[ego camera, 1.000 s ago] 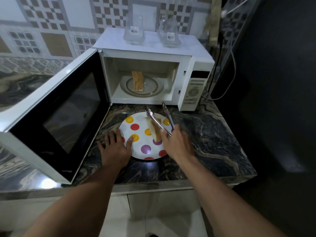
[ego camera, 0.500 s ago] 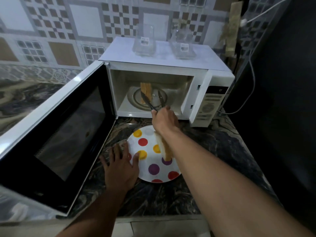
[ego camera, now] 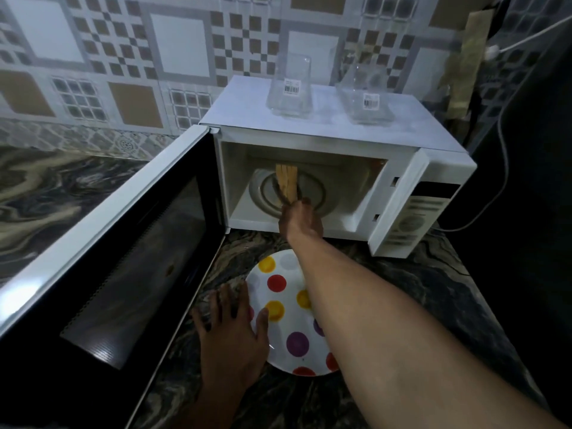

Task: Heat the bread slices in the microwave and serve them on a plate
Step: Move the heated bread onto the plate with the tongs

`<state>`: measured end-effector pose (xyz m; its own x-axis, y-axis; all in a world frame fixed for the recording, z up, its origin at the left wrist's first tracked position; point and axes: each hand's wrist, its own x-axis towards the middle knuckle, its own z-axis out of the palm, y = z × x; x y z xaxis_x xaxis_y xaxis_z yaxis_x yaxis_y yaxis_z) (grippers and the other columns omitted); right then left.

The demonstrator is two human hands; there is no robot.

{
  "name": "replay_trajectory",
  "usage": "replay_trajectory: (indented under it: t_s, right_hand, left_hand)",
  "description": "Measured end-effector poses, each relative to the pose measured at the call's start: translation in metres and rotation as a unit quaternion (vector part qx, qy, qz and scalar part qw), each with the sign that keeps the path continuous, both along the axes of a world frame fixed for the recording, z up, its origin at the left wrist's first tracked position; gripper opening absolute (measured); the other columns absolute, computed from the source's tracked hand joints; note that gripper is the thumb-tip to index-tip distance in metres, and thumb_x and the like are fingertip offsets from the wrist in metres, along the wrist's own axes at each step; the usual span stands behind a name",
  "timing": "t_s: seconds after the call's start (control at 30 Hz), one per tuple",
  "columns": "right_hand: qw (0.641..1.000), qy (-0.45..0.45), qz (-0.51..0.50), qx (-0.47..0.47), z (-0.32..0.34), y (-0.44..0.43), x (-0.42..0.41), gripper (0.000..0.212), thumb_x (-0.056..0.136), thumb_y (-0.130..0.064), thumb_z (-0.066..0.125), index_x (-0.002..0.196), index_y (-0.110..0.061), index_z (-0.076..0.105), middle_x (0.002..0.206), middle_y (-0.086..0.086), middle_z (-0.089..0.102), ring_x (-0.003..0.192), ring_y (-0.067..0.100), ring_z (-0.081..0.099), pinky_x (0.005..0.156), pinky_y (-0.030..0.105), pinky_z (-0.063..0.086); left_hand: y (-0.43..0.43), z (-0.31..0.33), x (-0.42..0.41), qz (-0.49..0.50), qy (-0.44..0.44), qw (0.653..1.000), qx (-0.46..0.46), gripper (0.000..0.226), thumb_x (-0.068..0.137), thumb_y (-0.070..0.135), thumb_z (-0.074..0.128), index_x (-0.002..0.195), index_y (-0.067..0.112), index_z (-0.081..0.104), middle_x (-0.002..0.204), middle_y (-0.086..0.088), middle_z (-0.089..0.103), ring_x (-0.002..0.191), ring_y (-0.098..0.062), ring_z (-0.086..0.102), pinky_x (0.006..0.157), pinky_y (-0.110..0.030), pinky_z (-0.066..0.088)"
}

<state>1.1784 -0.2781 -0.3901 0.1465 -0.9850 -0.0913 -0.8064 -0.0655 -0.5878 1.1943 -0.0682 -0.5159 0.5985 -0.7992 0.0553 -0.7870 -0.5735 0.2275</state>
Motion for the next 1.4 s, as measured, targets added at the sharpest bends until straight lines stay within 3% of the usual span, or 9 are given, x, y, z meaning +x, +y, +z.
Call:
replay_trajectory:
  t_s: [0.37, 0.6, 0.8, 0.9, 1.03, 1.2, 1.3, 1.4]
  right_hand:
    - [0.997, 0.068, 0.028, -0.037, 0.008, 0.005, -0.018, 0.033, 0.104, -0.010, 0.034, 0.124, -0.002, 0.059, 0.121, 0.017, 0.065, 0.111, 0.036, 0.061, 0.083, 0.038, 0.046]
    - [0.996, 0.078, 0.028, -0.045, 0.014, 0.031, -0.038, 0.031, 0.103, -0.027, 0.043, 0.118, -0.009, 0.063, 0.110, 0.011, 0.069, 0.099, 0.034, 0.065, 0.072, 0.037, 0.049]
    - [0.994, 0.072, 0.048, -0.066, 0.030, 0.077, -0.076, 0.039, 0.105, -0.041, 0.040, 0.125, -0.008, 0.050, 0.117, 0.014, 0.064, 0.108, 0.036, 0.061, 0.072, 0.037, 0.041]
    - [0.994, 0.072, 0.052, -0.065, 0.032, 0.100, -0.090, 0.039, 0.105, -0.041, 0.039, 0.123, -0.008, 0.048, 0.117, 0.015, 0.064, 0.107, 0.035, 0.062, 0.072, 0.037, 0.042]
    - [0.994, 0.069, 0.063, -0.062, 0.028, 0.133, -0.109, 0.041, 0.105, -0.041, 0.040, 0.124, -0.006, 0.048, 0.121, 0.017, 0.063, 0.111, 0.038, 0.060, 0.070, 0.035, 0.035]
    - [0.995, 0.044, 0.070, -0.055, 0.007, 0.172, -0.128, 0.051, 0.104, -0.042, 0.040, 0.138, -0.005, 0.040, 0.127, 0.017, 0.060, 0.113, 0.038, 0.060, 0.073, 0.037, 0.039]
    - [0.995, 0.055, 0.075, -0.044, -0.002, 0.192, -0.141, 0.052, 0.105, -0.042, 0.038, 0.145, -0.010, 0.033, 0.123, 0.016, 0.063, 0.108, 0.038, 0.062, 0.071, 0.036, 0.038]
    - [0.994, 0.069, 0.083, -0.035, -0.011, 0.207, -0.153, 0.045, 0.105, -0.043, 0.036, 0.136, -0.009, 0.041, 0.117, 0.016, 0.066, 0.104, 0.037, 0.063, 0.069, 0.037, 0.041]
  left_hand:
    - [0.001, -0.001, -0.001, 0.000, -0.009, 1.000, -0.024, 0.073, 0.097, 0.063, 0.023, 0.153, 0.019, 0.040, 0.152, -0.014, 0.047, 0.141, -0.037, 0.040, 0.113, -0.067, 0.024]
    - [0.006, 0.003, -0.002, -0.003, -0.005, 1.000, -0.030, 0.073, 0.098, 0.063, 0.017, 0.157, 0.022, 0.032, 0.158, -0.015, 0.038, 0.146, -0.036, 0.032, 0.118, -0.065, 0.013]
    - [0.006, 0.007, -0.003, -0.010, 0.040, 0.999, 0.000, 0.082, 0.092, 0.069, -0.003, 0.161, 0.027, 0.009, 0.167, -0.014, 0.016, 0.154, -0.034, 0.009, 0.120, -0.062, -0.003]
    - [0.006, 0.011, -0.001, -0.024, 0.068, 0.997, 0.032, 0.076, 0.097, 0.066, 0.005, 0.161, 0.025, 0.000, 0.168, -0.013, 0.004, 0.155, -0.033, -0.003, 0.120, -0.061, -0.008]
    - [0.019, 0.015, -0.008, -0.042, 0.047, 0.997, 0.048, 0.079, 0.098, 0.066, 0.004, 0.161, 0.019, -0.002, 0.168, -0.015, 0.002, 0.154, -0.035, -0.004, 0.120, -0.061, -0.007]
    - [0.032, 0.017, -0.025, -0.044, 0.053, 0.996, 0.055, 0.077, 0.101, 0.062, 0.015, 0.161, 0.016, -0.001, 0.168, -0.013, 0.003, 0.155, -0.033, -0.002, 0.121, -0.060, 0.001]
    - [0.029, 0.017, -0.023, -0.046, 0.087, 0.993, 0.065, 0.079, 0.100, 0.066, 0.014, 0.161, 0.018, -0.002, 0.169, -0.010, -0.001, 0.155, -0.031, -0.007, 0.120, -0.060, -0.003]
    - [0.025, 0.017, -0.021, -0.043, 0.112, 0.989, 0.085, 0.082, 0.098, 0.070, 0.012, 0.160, 0.020, -0.006, 0.169, -0.006, -0.007, 0.154, -0.027, -0.014, 0.120, -0.058, -0.009]
